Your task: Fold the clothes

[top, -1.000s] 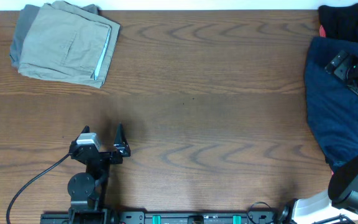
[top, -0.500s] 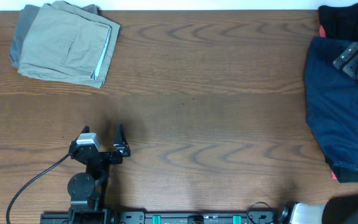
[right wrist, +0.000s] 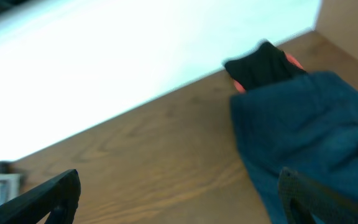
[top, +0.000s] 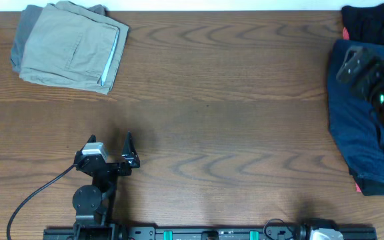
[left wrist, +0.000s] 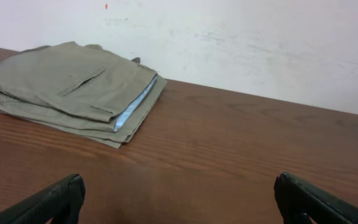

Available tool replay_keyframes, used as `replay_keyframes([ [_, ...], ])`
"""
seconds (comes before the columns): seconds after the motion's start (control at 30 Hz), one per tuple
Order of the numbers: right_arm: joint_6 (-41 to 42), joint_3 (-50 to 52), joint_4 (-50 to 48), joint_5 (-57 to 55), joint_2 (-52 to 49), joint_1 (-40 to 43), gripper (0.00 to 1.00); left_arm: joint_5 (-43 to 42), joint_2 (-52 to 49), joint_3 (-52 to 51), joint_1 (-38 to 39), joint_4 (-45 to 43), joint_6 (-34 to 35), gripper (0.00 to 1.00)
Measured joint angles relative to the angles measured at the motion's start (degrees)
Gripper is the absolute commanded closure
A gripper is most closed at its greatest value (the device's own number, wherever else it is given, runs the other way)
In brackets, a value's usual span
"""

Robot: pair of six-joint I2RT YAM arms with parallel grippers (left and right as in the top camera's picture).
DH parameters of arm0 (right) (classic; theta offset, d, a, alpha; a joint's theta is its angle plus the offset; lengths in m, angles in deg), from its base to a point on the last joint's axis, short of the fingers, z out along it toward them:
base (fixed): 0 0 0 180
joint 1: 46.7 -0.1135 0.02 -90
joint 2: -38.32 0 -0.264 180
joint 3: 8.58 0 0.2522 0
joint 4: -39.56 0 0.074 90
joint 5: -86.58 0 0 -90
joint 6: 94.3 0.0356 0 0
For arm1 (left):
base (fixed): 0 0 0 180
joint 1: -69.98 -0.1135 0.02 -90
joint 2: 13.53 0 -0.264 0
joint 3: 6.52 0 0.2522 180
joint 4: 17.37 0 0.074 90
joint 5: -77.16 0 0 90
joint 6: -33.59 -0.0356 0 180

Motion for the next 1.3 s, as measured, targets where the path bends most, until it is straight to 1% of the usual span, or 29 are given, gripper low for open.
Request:
replay_keyframes([
  [0.17, 0.0, 6.27, -0.17, -0.22, 10.69, -0.74, 0.01, 0.0, 0.0, 0.02, 0.0, 0.02, 0.0, 0.02],
  [0.37, -0.07, 20.44, 1.81, -0.44, 24.3, -0.74, 0.01, 0.0, 0.0, 0.09, 0.02, 0.15, 0.0, 0.02],
  [0.47, -0.2, 29.29, -0.26, -1.16, 30.91, -0.74, 0.01, 0.0, 0.0, 0.13, 0.0, 0.17, 0.0, 0.02],
  [0.53, -0.24, 35.56, -3.82, -1.07, 35.54, -0.74, 0.01, 0.0, 0.0, 0.15, 0.0, 0.22, 0.0, 0.02],
  [0.63, -0.76, 45.48, -11.85, 1.09, 42.8, -0.74, 0.01, 0.0, 0.0, 0.15, 0.0, 0.24, 0.0, 0.02],
  [0.87, -3.26, 68.41, -34.01, 11.61, 57.51, -0.76, 0.01, 0.0, 0.0, 0.17, 0.0, 0.22, -0.02, 0.02],
  [0.97, -3.67, 75.01, -41.99, 14.45, 59.65, -0.76, 0.01, 0.02, 0.0, 0.17, 0.02, 0.24, 0.0, 0.02],
  [1.13, -3.74, 84.3, -53.94, 17.0, 59.82, -0.76, 0.01, 0.02, 0.0, 0.17, 0.0, 0.24, -0.02, 0.02],
  [1.2, -3.74, 86.38, -56.13, 17.2, 59.87, -0.76, 0.01, 0.02, 0.0, 0.17, 0.02, 0.22, 0.0, 0.02],
  [1.3, -3.85, 87.3, -56.13, 16.44, 59.87, -0.76, 0.01, 0.0, 0.0, 0.17, 0.02, 0.22, 0.0, 0.02],
])
